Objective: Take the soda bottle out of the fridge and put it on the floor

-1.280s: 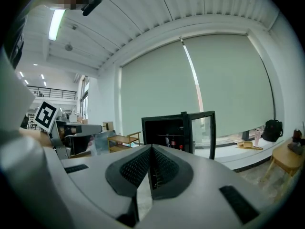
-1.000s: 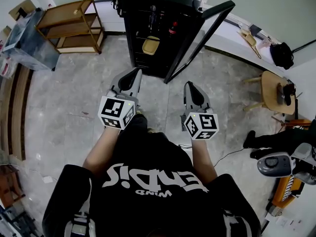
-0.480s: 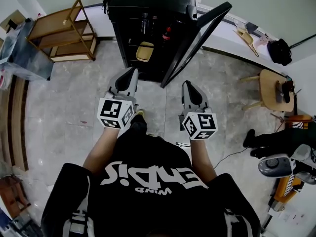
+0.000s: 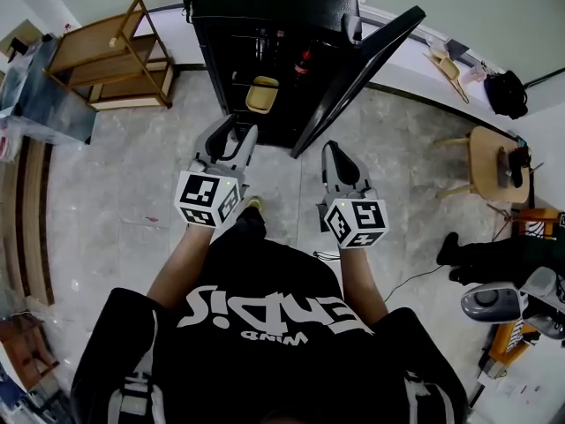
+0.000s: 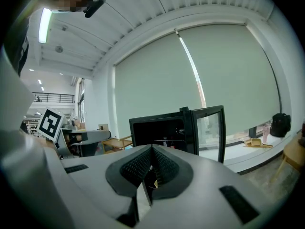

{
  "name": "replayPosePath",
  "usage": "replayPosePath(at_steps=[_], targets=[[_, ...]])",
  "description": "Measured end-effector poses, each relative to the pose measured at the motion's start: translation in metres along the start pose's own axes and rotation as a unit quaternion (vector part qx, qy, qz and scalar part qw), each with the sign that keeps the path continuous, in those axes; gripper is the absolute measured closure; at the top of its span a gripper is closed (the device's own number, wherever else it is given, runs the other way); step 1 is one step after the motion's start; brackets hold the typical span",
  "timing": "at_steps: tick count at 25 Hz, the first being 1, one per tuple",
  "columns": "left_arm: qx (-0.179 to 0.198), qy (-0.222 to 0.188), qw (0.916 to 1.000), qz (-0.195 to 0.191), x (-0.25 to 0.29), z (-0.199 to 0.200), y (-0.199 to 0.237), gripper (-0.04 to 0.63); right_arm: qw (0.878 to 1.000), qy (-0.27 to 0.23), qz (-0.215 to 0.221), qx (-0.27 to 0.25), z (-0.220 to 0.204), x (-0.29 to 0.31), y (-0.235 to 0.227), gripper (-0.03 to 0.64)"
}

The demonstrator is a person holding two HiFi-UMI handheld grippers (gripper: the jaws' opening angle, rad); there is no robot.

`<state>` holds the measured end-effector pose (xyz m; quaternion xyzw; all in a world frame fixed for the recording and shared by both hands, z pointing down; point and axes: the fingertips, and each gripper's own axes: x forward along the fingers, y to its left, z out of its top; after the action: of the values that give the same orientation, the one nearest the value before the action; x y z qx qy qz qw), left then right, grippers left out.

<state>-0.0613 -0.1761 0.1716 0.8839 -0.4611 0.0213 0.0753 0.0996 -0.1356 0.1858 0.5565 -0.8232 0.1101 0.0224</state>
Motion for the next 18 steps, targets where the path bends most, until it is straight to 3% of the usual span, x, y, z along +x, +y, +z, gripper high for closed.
replayPosePath(at_steps=[6,18], targets=[[0.006,0.004,1.0,0.004,0.016,-0.006,0.012,0.303,1.0,0.006,0.006,0.005,-0.005,0.015,0.001,0.595],[0.004,0.028,0.9995,-0.013,0.055,-0.049,0.032,0.298,1.0,0.007,0.028,-0.008,-0.033,0.06,-0.003,0.595]])
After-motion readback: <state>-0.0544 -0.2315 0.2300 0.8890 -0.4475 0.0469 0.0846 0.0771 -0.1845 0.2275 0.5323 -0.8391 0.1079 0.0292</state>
